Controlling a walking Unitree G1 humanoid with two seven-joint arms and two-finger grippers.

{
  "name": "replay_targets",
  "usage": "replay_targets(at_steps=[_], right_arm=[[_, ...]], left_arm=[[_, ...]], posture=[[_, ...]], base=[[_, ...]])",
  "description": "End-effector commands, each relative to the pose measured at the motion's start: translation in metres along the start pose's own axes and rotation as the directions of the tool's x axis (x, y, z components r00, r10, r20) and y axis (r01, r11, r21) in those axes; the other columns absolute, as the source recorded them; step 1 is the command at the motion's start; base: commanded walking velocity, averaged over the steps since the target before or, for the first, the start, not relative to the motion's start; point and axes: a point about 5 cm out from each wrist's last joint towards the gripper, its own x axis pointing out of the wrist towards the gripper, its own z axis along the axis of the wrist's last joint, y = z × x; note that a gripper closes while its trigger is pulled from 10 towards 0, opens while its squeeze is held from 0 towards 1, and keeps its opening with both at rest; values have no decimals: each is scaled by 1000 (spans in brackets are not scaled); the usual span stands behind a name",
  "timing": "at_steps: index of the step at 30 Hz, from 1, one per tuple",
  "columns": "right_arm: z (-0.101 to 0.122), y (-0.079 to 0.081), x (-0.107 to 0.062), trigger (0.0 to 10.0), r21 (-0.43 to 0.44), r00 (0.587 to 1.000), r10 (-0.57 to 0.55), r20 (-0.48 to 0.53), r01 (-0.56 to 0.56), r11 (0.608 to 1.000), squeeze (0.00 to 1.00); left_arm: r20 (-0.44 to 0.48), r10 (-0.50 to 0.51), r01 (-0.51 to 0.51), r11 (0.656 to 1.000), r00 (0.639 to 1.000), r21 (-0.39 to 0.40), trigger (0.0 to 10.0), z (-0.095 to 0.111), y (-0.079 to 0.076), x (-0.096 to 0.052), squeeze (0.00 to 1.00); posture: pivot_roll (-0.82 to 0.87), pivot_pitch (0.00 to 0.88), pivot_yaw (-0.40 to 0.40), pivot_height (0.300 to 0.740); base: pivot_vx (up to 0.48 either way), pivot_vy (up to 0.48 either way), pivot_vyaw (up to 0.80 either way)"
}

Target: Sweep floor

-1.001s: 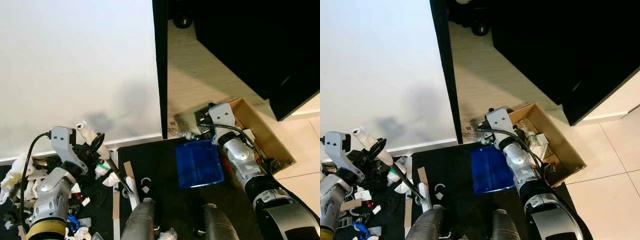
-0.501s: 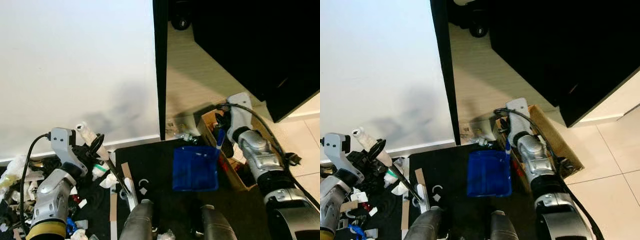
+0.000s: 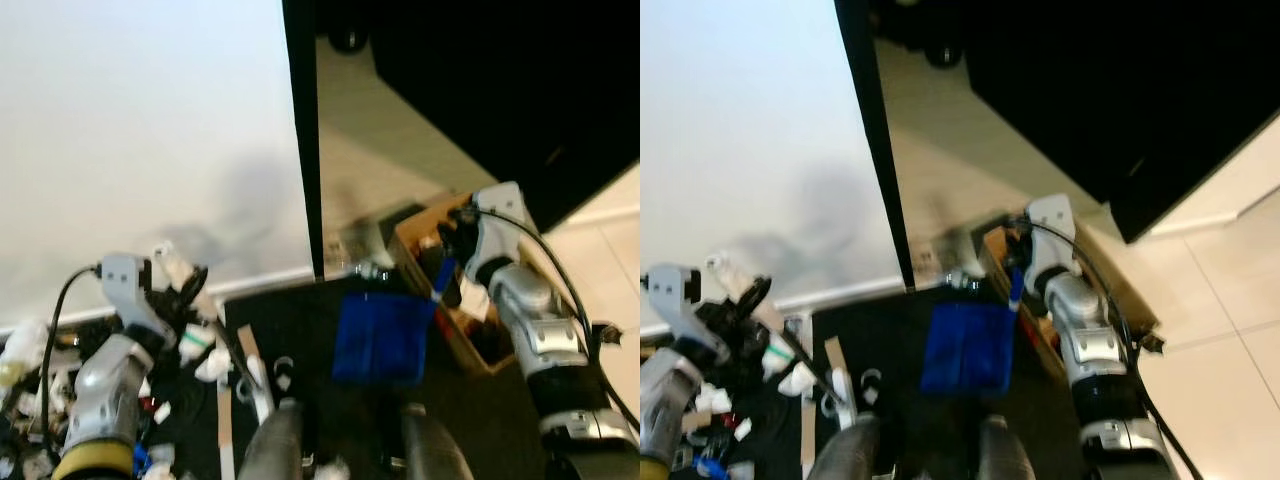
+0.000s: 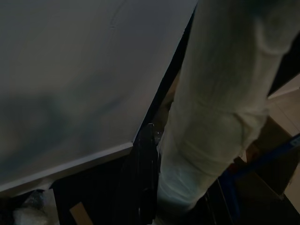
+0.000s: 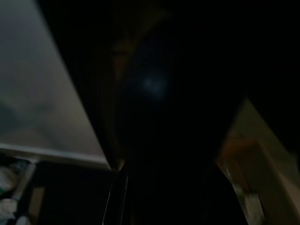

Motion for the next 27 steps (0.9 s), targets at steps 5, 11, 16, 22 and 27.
replay_targets(at_steps=[5, 11, 16, 22, 27], right_arm=[[6, 14, -11, 10000, 33, 989, 138, 61, -140, 990, 0], [0, 12, -16, 10000, -24, 981, 194, 21, -194, 981, 0], [-8, 2, -18, 10000, -63, 980, 198, -27, -199, 978, 0], [-13, -1, -16, 10000, -34, 978, 205, -48, -207, 978, 0], [-29, 9, -14, 10000, -29, 978, 195, -72, -197, 980, 0]], left_arm=[[-29, 10, -12, 997, 1000, -74, 10000, -14, -2, -2, 0], [-17, 18, -19, 998, 1000, -58, 10000, -8, 3, -1, 0], [7, 22, -22, 1000, 1000, -19, 10000, 9, 11, -2, 0], [8, -24, 24, 999, 1000, 40, 10000, 30, 17, -8, 0], [-25, -48, 51, 991, 999, 123, 10000, 37, 16, -15, 0]], posture=[[195, 267, 11, 740], [193, 267, 14, 740], [195, 269, 17, 740], [205, 267, 17, 740], [220, 269, 14, 740]], base=[[0, 0, 0], [0, 0, 0], [0, 0, 0], [0, 0, 0], [0, 0, 0]])
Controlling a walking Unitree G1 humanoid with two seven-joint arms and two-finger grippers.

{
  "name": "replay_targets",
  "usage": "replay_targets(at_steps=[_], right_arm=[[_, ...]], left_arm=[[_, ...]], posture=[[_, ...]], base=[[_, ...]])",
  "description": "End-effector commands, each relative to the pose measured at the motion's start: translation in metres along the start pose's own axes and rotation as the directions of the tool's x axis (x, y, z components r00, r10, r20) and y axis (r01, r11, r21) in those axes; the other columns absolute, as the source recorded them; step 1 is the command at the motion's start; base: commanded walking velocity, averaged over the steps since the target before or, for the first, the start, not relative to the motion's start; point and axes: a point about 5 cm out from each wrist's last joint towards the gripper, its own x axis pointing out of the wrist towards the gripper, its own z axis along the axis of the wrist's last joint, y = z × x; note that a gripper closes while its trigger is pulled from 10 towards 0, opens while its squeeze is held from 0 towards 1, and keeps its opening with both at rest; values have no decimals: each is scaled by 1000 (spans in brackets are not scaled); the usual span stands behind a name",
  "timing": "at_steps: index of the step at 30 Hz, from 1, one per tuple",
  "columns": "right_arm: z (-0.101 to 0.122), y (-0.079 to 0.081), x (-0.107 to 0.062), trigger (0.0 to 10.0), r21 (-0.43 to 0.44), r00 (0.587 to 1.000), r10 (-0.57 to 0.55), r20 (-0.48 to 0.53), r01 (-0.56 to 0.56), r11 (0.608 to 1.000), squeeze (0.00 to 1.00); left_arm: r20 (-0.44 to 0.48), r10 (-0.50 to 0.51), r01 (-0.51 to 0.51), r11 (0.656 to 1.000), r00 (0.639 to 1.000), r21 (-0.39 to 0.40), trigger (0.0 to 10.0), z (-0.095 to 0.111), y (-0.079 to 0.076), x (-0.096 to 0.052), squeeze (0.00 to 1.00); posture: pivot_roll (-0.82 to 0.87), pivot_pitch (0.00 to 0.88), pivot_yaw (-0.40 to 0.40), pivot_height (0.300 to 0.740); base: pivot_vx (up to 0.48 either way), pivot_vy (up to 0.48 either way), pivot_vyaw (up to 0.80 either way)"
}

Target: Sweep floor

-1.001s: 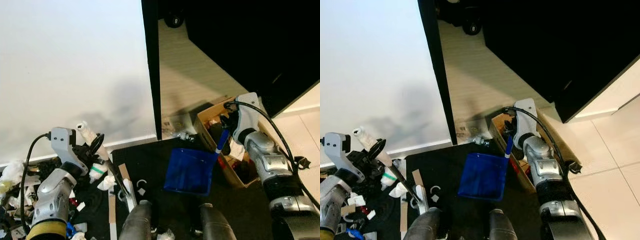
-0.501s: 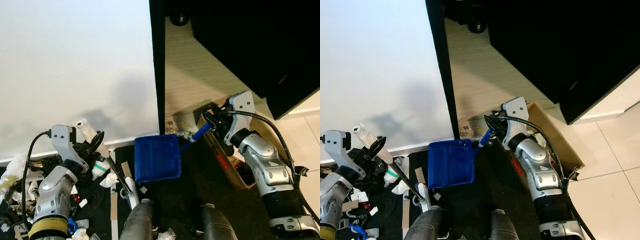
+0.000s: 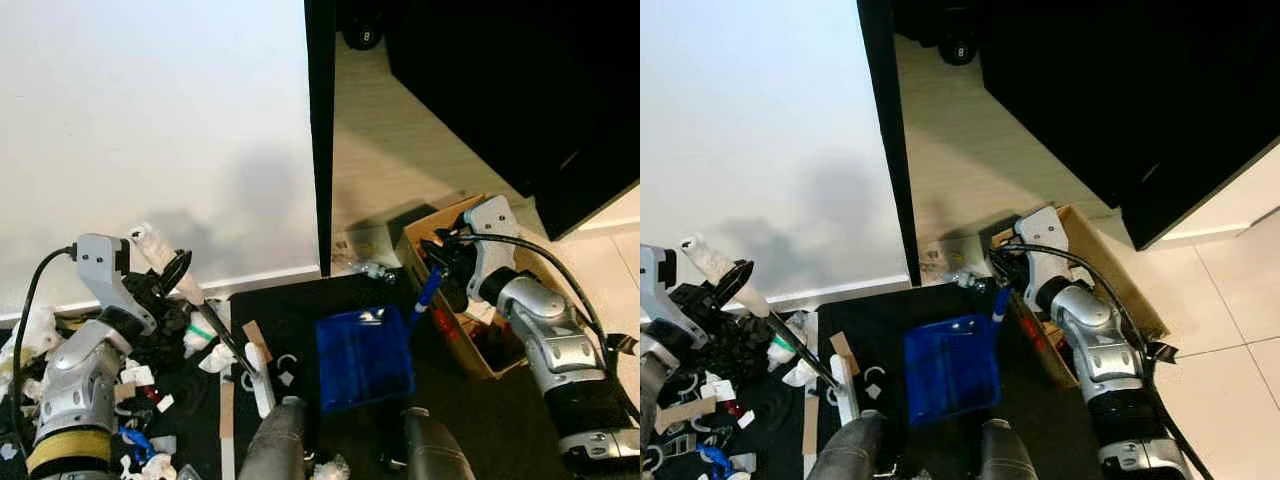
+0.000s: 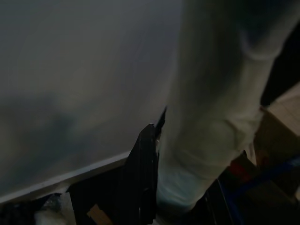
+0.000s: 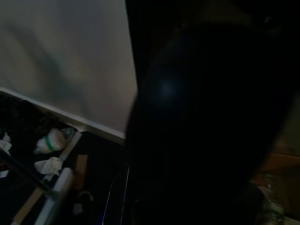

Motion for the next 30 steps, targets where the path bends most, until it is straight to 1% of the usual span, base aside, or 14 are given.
replay_targets(at_steps=[1, 4, 7, 9, 12, 15, 17, 20, 22, 24, 25, 26, 28, 30], right_arm=[[-6, 6, 0, 10000, -6, 1000, 2, 3, -2, 1000, 0], [-10, 9, 3, 10000, -25, 1000, -26, 15, 27, 999, 0], [-6, 9, 6, 10000, -5, 998, -37, 46, 37, 999, 0], [-4, 9, 7, 10000, -40, 998, -34, 53, 36, 999, 0], [-5, 6, 7, 10000, -54, 999, -29, 46, 31, 998, 0], [-5, 4, 6, 10000, -69, 998, -29, 48, 32, 997, 0], [-5, 1, 5, 10000, -92, 998, -27, 59, 32, 995, 0], [-5, 1, 5, 10000, -94, 998, -27, 60, 33, 995, 0], [-11, 5, 7, 10000, -96, 998, -14, 59, 20, 995, 0], [-20, 12, 8, 10000, -114, 1000, 6, 28, -3, 993, 0], [-20, 12, 8, 10000, -114, 1000, 6, 28, -3, 993, 0], [-27, 18, 9, 10000, -111, 1000, 31, -2, -31, 993, 0], [-27, 18, 9, 10000, -111, 1000, 31, -2, -31, 993, 0], [-34, 22, 9, 10000, -113, 998, 49, -44, -54, 992, 0]], left_arm=[[-29, -15, 16, 999, 999, 36, 10000, 2, 2, -7, 0], [-54, -16, 18, 999, 998, 41, 10000, -2, 2, -10, 0], [-71, -39, 43, 997, 997, 58, 10000, -3, -1, -12, 0], [-65, -36, 42, 995, 997, 95, 10000, 1, 0, -12, 0], [-58, -31, 37, 992, 998, 121, 10000, 12, 6, -13, 0], [-47, -34, 40, 989, 998, 142, 10000, 18, 8, -13, 0], [-41, -23, 29, 988, 999, 149, 10000, 24, 15, -15, 0], [-43, -21, 27, 988, 999, 152, 10000, 25, 16, -15, 0], [-70, 2, 9, 989, 998, 151, 10000, 15, 20, -17, 0], [-104, 31, -15, 989, 994, 150, 10000, 2, 23, -20, 0], [-104, 31, -15, 989, 994, 150, 10000, 2, 23, -20, 0], [-138, 56, -36, 989, 989, 146, 10000, -8, 24, -23, 0], [-138, 56, -36, 989, 989, 146, 10000, -8, 24, -23, 0], [-161, 84, -61, 987, 983, 146, 10000, -17, 26, -25, 0]], posture=[[220, 269, 14, 740], [222, 269, 14, 740], [216, 268, 15, 740], [215, 268, 15, 740], [215, 268, 12, 740], [215, 267, 12, 740], [217, 267, 12, 740], [217, 267, 12, 740], [221, 266, 14, 740], [221, 266, 14, 740], [221, 266, 14, 740], [218, 265, 16, 740], [218, 265, 16, 740], [216, 265, 16, 740]], base=[[0, 0, 0], [0, 0, 0], [0, 0, 0], [0, 0, 0], [0, 0, 0], [0, 0, 0], [0, 0, 0], [0, 0, 0], [0, 0, 0], [0, 0, 0], [0, 0, 0], [0, 0, 0], [0, 0, 0], [0, 0, 0]])
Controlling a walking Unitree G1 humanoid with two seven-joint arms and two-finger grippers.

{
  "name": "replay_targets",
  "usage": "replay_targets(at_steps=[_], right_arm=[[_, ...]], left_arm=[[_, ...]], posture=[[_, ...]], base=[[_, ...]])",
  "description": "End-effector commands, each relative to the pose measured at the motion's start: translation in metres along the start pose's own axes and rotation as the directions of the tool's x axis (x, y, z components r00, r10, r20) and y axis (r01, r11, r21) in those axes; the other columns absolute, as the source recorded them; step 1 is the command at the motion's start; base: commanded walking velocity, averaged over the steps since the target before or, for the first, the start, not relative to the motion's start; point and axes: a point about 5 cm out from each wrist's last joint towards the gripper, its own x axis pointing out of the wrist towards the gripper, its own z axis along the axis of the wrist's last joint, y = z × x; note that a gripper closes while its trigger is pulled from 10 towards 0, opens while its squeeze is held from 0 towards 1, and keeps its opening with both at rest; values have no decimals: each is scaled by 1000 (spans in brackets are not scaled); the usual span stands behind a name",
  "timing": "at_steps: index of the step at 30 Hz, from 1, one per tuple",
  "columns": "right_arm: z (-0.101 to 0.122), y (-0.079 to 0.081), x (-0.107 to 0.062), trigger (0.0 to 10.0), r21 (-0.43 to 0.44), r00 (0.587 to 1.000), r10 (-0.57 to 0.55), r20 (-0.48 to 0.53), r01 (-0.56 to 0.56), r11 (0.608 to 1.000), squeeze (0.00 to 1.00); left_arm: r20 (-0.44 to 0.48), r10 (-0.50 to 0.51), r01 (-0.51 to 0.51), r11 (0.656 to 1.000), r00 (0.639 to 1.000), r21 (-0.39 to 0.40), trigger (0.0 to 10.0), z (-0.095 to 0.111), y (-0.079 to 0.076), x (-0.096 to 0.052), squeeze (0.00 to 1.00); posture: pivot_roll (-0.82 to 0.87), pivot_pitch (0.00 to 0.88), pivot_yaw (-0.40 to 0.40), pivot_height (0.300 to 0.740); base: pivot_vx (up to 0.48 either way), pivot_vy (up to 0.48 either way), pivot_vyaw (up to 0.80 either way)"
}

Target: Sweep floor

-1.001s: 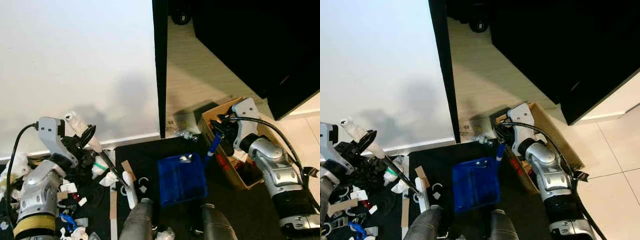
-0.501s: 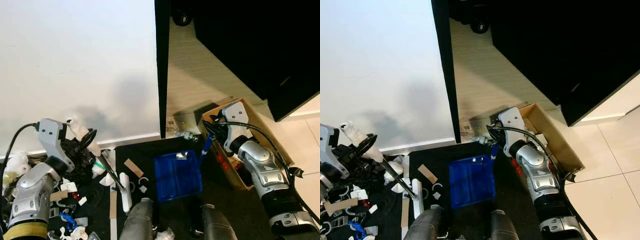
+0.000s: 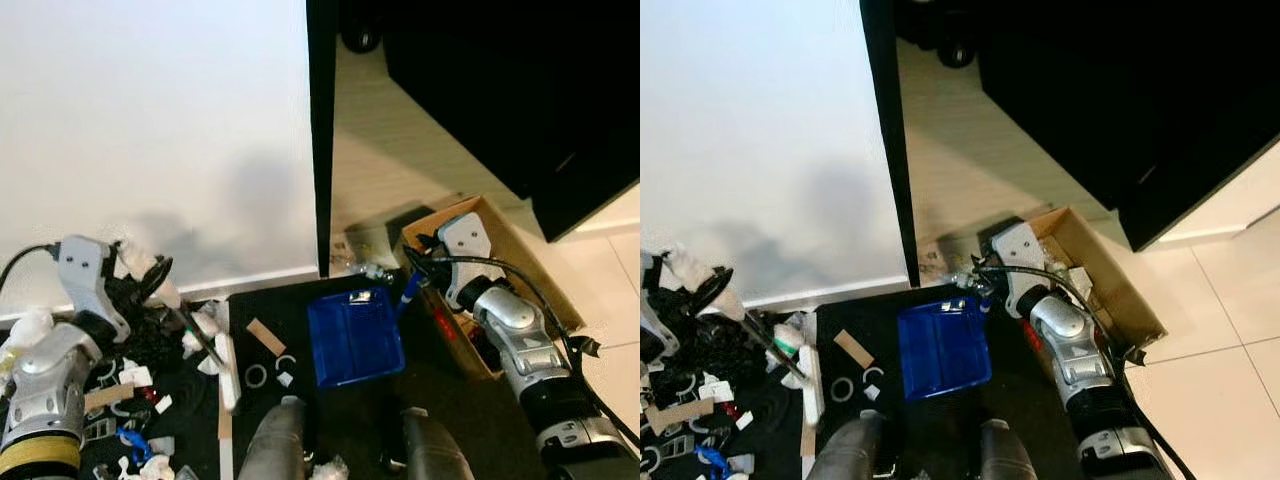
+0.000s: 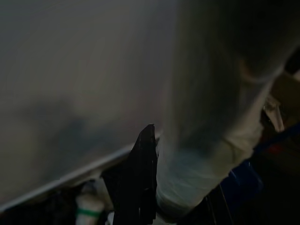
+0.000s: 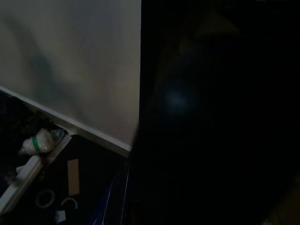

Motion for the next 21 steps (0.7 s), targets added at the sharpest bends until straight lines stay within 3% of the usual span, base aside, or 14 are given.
replay_targets(at_steps=[1, 7, 9, 15, 21], right_arm=[[-21, 11, -4, 10000, 6, 994, 42, -101, -41, 999, 0], [-20, 4, -3, 10000, 18, 994, 26, -102, -24, 1000, 0], [-17, -1, 0, 10000, 23, 996, 10, -90, -8, 1000, 0], [-17, -3, 1, 10000, 29, 996, -7, -93, 10, 1000, 0], [-19, -5, 2, 10000, 63, 994, -36, -101, 43, 997, 0]], left_arm=[[-66, 34, -34, 999, 997, 9, 10000, -17, 2, -7, 0], [-72, 71, -71, 997, 995, 6, 10000, -27, 1, -4, 0], [8, 74, -73, 993, 997, -98, 10000, -26, -5, 6, 0], [106, 37, -11, 970, 994, -241, 10000, -23, -18, 21, 0], [146, -25, 70, 948, 989, -310, 10000, -23, -33, 33, 0]], posture=[[215, 266, 16, 740], [211, 266, 11, 740], [209, 265, 8, 740], [200, 259, 3, 740], [193, 249, 9, 740]], base=[[0, 0, 0], [0, 0, 0], [0, 0, 0], [0, 0, 0], [0, 0, 0]])
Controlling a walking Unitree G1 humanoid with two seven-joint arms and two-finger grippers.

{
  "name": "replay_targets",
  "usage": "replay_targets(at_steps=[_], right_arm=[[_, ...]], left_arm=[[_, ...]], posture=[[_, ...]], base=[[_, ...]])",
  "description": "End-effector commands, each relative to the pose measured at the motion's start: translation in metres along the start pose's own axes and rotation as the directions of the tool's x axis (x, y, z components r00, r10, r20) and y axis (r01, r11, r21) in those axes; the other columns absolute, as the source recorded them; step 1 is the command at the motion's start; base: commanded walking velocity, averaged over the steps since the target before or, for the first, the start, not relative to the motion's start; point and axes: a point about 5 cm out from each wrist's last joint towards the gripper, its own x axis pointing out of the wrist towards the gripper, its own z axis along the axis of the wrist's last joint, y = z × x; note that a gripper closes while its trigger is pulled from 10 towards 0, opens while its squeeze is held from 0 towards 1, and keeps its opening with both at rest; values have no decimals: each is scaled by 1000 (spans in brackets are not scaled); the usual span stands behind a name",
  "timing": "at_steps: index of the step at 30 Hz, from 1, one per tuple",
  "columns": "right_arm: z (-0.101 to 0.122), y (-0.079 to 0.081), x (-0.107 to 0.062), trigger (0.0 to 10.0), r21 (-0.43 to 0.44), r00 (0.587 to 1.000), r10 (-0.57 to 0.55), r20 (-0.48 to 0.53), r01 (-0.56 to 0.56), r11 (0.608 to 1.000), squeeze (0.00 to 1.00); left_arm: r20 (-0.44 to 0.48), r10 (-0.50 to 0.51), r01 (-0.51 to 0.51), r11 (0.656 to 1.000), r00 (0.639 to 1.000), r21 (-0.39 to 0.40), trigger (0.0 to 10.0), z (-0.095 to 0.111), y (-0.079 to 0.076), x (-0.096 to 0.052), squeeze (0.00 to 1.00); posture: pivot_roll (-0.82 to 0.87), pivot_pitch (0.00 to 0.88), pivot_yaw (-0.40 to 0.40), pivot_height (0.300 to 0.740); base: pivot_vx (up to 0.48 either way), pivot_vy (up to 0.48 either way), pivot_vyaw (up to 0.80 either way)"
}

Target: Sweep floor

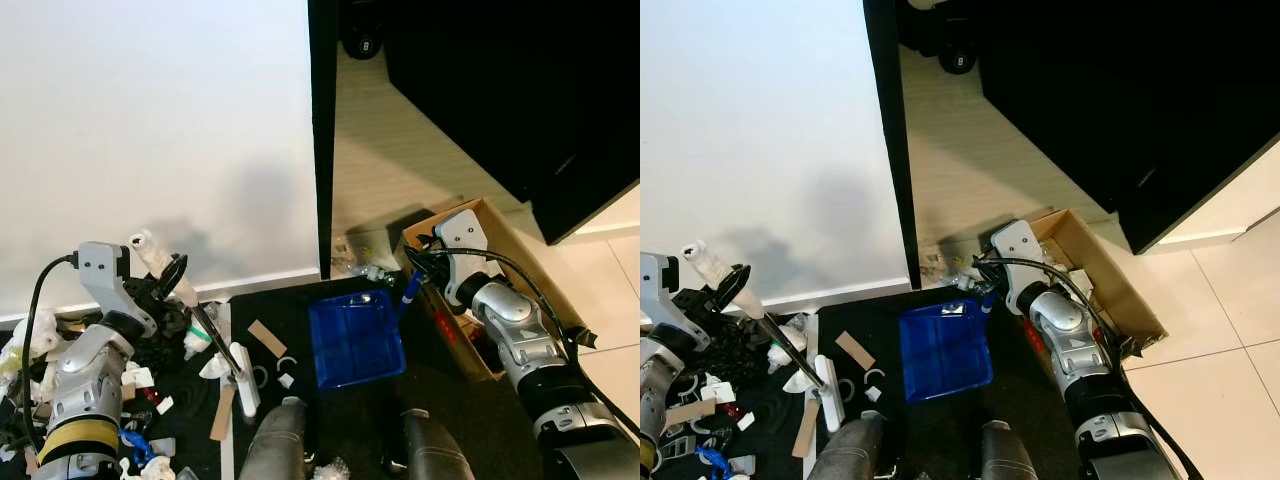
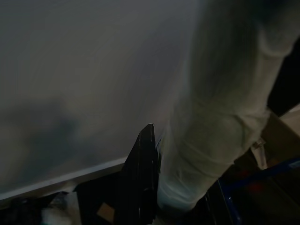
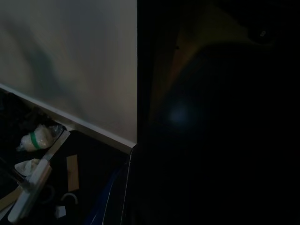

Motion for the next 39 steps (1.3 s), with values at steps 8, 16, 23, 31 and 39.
replay_targets(at_steps=[8, 16, 23, 31, 39], right_arm=[[-24, 7, -6, 10000, 92, 997, -19, -72, 26, 995, 0], [-29, 12, -6, 10000, 123, 997, -28, -73, 37, 992, 0], [-27, 10, -6, 10000, 120, 997, -34, -66, 42, 992, 0], [-29, 9, -8, 10000, 116, 997, -40, -65, 48, 992, 0], [-29, 11, -7, 10000, 121, 998, -35, -60, 42, 992, 0]], left_arm=[[51, -125, 133, 970, 991, -204, 10000, -16, -29, 10, 0], [118, -128, 153, 960, 985, -236, 10000, -9, -39, 18, 0], [152, -221, 254, 931, 964, -263, 10000, -1, -58, 26, 0], [117, -315, 327, 940, 942, -99, 10000, 33, -45, 16, 0], [77, -290, 287, 957, 954, 50, 10000, 60, -20, 3, 0]], posture=[[206, 245, 14, 740], [215, 238, 30, 740], [214, 240, 40, 740], [224, 247, 44, 740], [239, 255, 38, 740]], base=[[0, 0, 0], [0, 0, 0], [0, 0, 0], [0, 0, 0], [0, 0, 0]])
